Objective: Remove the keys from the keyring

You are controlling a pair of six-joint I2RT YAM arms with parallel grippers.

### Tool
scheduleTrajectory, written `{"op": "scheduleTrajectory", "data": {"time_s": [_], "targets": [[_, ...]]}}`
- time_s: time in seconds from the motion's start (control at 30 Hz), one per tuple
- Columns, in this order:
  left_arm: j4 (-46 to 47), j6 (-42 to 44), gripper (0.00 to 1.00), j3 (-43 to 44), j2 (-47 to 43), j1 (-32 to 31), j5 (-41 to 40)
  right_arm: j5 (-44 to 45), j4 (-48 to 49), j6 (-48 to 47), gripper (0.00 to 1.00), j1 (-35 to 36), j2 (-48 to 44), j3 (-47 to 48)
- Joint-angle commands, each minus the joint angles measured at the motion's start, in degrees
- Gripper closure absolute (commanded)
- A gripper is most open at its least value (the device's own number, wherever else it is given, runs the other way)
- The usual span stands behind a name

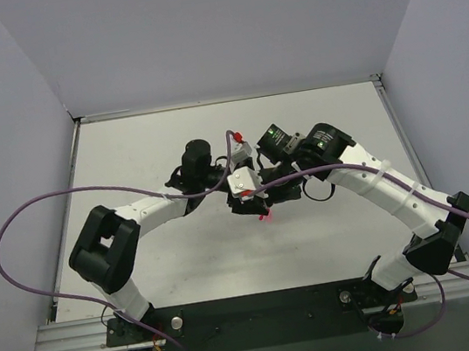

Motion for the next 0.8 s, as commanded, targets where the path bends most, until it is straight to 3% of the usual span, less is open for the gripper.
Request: {"op": "scheduleTrajectory", "data": {"time_s": [0.0, 0.33, 0.77], "targets": [[7.1, -2.4, 0.29, -0.2, -2.9, 0.5, 1.5, 1.3, -2.3, 0.1, 1.00, 0.4, 0.0, 0.8], [14.0, -8.6, 0.34, -1.3, -1.7, 0.9, 2.1, 0.8, -2.2, 0.1, 1.00, 0.6, -0.1, -0.2], [38.9, -28.1, 0.34, -3.2, 2.2, 2.5, 4.4, 2.3, -2.2, 0.1, 1.00, 0.5, -0.4, -0.1]]}}
